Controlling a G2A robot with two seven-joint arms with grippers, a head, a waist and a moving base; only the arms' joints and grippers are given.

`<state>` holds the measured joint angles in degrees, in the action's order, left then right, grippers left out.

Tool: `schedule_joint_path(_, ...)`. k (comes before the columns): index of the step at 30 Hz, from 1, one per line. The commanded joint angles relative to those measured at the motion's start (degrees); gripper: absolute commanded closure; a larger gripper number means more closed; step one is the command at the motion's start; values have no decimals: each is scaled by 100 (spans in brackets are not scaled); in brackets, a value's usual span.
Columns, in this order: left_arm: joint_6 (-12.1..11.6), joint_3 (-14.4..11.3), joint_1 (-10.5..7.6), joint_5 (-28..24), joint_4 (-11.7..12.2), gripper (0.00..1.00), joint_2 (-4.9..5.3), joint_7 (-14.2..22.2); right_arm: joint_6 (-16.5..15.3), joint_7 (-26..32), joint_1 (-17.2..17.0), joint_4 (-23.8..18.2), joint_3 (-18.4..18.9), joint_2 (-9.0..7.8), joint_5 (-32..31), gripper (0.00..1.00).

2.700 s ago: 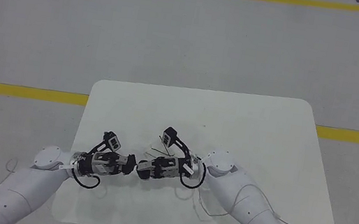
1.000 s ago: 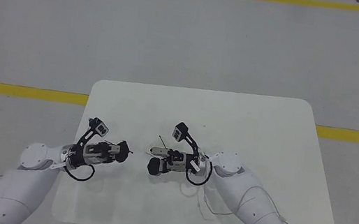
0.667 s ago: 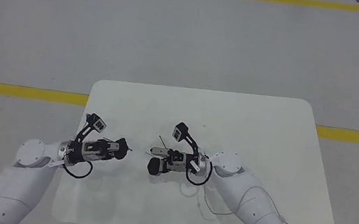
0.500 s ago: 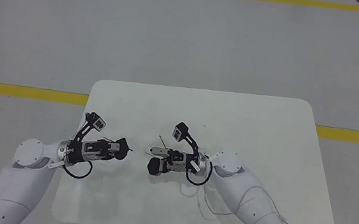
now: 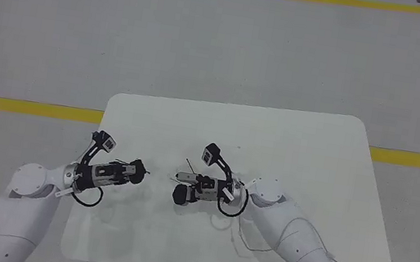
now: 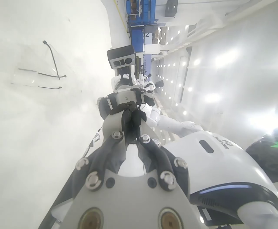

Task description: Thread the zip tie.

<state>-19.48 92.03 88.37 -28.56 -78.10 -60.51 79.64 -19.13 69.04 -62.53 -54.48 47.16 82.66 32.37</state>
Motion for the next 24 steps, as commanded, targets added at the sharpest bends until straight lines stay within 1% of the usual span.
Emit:
schedule_joint_path(1, 0, 80, 22, 80, -26, 100, -43, 0, 0, 0, 0, 0, 0, 0, 0, 0)
schedule_joint_path(4, 0, 162, 35, 153, -48, 100, -105, 0, 0, 0, 0, 0, 0, 0, 0, 0)
schedule_joint_path(11, 0, 162, 35, 153, -48, 100, -105, 0, 0, 0, 0, 0, 0, 0, 0, 0)
schedule_joint_path(12, 0, 162, 35, 153, -48, 100, -105, 0, 11, -102, 14, -23, -4, -7, -120, 0)
schedule_joint_path(14, 0, 162, 35, 153, -48, 100, -105, 0, 103, -476, 92, -165, -25, -51, -737, 0)
schedule_joint_path(16, 0, 162, 35, 153, -48, 100, -105, 0, 281, -819, 113, -429, -19, -119, -1395, 0)
schedule_joint_path(20, 0, 162, 35, 153, -48, 100, -105, 0, 702, -1167, 63, -1042, 38, -250, -2348, 0)
schedule_joint_path(22, 0, 162, 35, 153, -48, 100, -105, 0, 962, -1336, 51, -1401, 57, -323, -2979, 0)
schedule_joint_path(24, 0, 162, 35, 153, -48, 100, -105, 0, 1170, -1406, -13, -1730, 101, -384, -3341, 0)
